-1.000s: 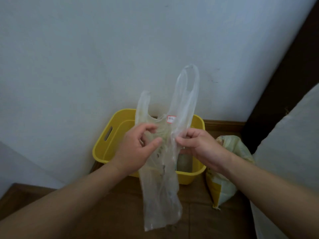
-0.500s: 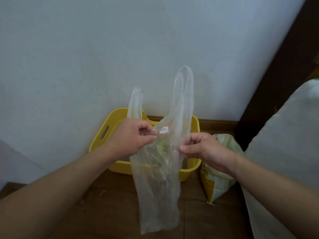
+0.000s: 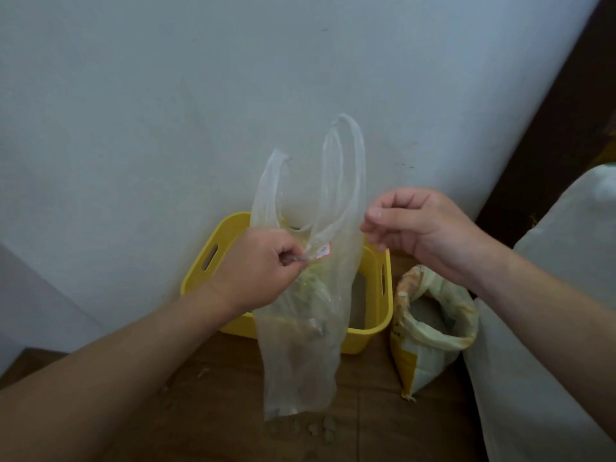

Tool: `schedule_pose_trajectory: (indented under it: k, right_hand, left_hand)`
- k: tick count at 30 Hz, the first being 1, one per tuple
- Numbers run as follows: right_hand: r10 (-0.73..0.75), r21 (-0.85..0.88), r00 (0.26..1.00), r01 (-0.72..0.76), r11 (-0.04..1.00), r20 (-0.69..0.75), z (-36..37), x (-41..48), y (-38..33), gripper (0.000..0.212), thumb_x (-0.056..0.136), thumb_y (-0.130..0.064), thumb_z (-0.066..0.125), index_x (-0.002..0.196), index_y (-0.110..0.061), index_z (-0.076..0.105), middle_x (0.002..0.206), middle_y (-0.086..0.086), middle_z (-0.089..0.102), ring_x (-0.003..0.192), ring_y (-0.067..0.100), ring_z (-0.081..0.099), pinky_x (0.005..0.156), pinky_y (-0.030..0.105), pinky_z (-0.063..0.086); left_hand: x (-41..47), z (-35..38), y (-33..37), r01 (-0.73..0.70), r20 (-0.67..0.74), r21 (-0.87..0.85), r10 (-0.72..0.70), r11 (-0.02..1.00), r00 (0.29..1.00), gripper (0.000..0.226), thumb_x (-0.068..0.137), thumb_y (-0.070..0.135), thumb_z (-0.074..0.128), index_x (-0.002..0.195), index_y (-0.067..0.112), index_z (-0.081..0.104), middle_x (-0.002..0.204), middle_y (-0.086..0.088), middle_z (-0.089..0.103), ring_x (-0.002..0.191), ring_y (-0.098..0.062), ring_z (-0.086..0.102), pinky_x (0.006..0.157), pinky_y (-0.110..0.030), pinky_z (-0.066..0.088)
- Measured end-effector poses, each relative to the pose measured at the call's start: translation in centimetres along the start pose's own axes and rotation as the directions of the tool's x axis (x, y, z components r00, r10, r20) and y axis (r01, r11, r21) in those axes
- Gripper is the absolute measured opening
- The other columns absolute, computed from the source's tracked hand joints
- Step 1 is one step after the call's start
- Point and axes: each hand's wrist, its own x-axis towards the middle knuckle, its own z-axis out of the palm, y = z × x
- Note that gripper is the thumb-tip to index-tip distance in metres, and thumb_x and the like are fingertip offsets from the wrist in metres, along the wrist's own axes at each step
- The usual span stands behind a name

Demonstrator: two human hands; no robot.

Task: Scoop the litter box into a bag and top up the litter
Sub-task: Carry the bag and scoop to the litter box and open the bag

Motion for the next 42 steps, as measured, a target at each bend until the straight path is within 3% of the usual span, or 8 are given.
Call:
schedule_pose_trajectory:
  k: [6,10,14,26,32,37,39,42]
  right_hand:
    - [-0.054,-0.221,0.997,0.041,0.974,-0.056,3.9,2.8,-0.1,0.005,0.089,-0.001,0.067,0.092,0.001,0.069,0.092,0.023,0.071,0.079,0.020,0.068,0.080,0.034,0.059]
    - [0.047,-0.522,0.997,-0.070,0.850,-0.057,4.2,4.3,2.4,0.008,0.086,-0.008,0.072,0.093,-0.004,0.074,0.087,0.011,0.074,0.079,0.015,0.067,0.085,0.037,0.058]
    - [0.115,-0.687,0.989,-0.149,0.711,-0.096,3.8,4.7,4.8,0.011,0.081,-0.021,0.078,0.091,-0.019,0.075,0.072,-0.007,0.065,0.072,0.009,0.062,0.064,0.023,0.050]
    - [0.481,-0.737,0.875,-0.363,0.569,-0.059,2.7,4.7,7.5,0.015,0.076,-0.018,0.080,0.089,-0.013,0.075,0.070,0.000,0.068,0.062,0.016,0.063,0.057,0.024,0.051]
    - [0.637,-0.712,0.771,-0.433,0.553,0.025,2.3,4.1,8.5,0.016,0.074,-0.007,0.071,0.086,-0.011,0.080,0.087,0.011,0.077,0.086,0.031,0.074,0.079,0.047,0.061]
    - [0.490,-0.679,0.871,-0.380,0.628,-0.034,2.0,4.4,8.1,0.010,0.078,-0.004,0.074,0.087,-0.008,0.075,0.076,0.013,0.072,0.071,0.026,0.067,0.071,0.039,0.059]
    - [0.398,-0.700,0.916,-0.310,0.643,-0.040,2.1,4.6,7.1,0.008,0.078,-0.009,0.078,0.086,-0.010,0.075,0.067,0.005,0.065,0.064,0.018,0.061,0.060,0.029,0.055]
    - [0.305,-0.789,0.952,-0.183,0.587,0.005,2.3,4.7,5.9,0.010,0.077,-0.017,0.080,0.086,-0.014,0.076,0.071,-0.003,0.065,0.066,0.014,0.059,0.064,0.029,0.053]
  left_hand:
    - [-2.3,1.0,1.5,-0.118,0.115,0.047,0.112,0.992,0.987,0.014,0.074,0.016,0.077,0.064,0.016,0.067,0.059,0.010,0.051,0.054,-0.008,0.049,0.053,-0.019,0.033]
    - [-3.6,1.1,1.6,-0.186,0.145,0.080,0.173,0.979,0.974,0.015,0.072,0.014,0.076,0.061,0.015,0.067,0.058,0.003,0.059,0.054,-0.014,0.056,0.052,-0.022,0.036]
    - [-4.2,1.0,1.4,-0.167,0.148,0.088,0.153,0.982,0.977,0.018,0.071,0.012,0.078,0.059,0.016,0.066,0.056,0.004,0.059,0.052,-0.013,0.056,0.052,-0.019,0.033]
    - [-5.0,1.4,0.7,-0.127,0.075,0.093,0.120,0.988,0.990,0.020,0.076,0.016,0.079,0.059,0.014,0.069,0.056,0.003,0.061,0.049,-0.015,0.058,0.043,-0.024,0.043]
    - [-5.0,1.3,0.7,-0.057,0.048,0.074,0.053,0.996,0.997,0.020,0.075,0.015,0.079,0.058,0.013,0.069,0.057,0.004,0.063,0.051,-0.009,0.056,0.055,-0.013,0.036]
    - [-5.0,1.0,0.9,-0.014,0.155,0.037,0.008,0.999,0.988,0.006,0.071,0.016,0.076,0.076,0.019,0.077,0.067,0.010,0.069,0.062,-0.005,0.058,0.057,-0.017,0.045]
    - [-4.7,0.5,1.1,0.021,0.262,0.053,-0.034,0.998,0.964,0.022,0.072,0.030,0.073,0.091,0.022,0.077,0.081,0.011,0.073,0.077,-0.003,0.059,0.065,-0.017,0.046]
    - [-3.6,-0.4,1.9,0.113,0.355,0.034,-0.117,0.993,0.928,0.038,0.079,0.047,0.069,0.109,0.025,0.074,0.099,0.013,0.074,0.083,0.008,0.059,0.072,-0.006,0.039]
